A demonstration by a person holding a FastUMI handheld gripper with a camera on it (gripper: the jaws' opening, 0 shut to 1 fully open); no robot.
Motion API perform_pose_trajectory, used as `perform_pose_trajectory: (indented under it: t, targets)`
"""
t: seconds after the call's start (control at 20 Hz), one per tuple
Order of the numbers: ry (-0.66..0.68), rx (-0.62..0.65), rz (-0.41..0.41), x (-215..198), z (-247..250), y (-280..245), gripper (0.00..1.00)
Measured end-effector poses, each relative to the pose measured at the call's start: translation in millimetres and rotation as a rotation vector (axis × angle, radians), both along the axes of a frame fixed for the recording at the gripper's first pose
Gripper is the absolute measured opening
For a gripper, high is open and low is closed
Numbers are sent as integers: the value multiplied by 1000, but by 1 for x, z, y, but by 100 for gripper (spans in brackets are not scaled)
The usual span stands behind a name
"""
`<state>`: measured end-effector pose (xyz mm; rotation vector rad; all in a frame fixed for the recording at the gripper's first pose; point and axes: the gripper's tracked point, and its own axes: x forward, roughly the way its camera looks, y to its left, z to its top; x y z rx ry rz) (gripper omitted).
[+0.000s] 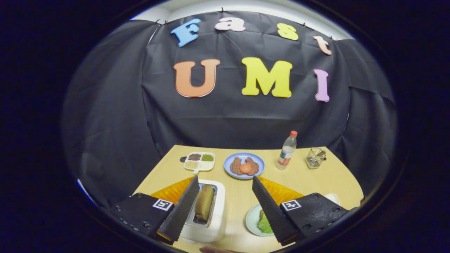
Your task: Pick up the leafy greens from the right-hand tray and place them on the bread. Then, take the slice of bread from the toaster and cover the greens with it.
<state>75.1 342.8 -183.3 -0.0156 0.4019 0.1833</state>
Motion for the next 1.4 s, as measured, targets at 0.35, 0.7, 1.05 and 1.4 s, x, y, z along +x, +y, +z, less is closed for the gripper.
perform_pose_trajectory:
  t: [0.35,0.7,1.05,1.4]
  targets:
    - [172,-18,30,3,-54,34,89]
    - [274,-54,-21,21,-75,38,49]
    - [307,-71,-8,22,-73,38,16]
    - [265,-24,32,7,-41,33,16]
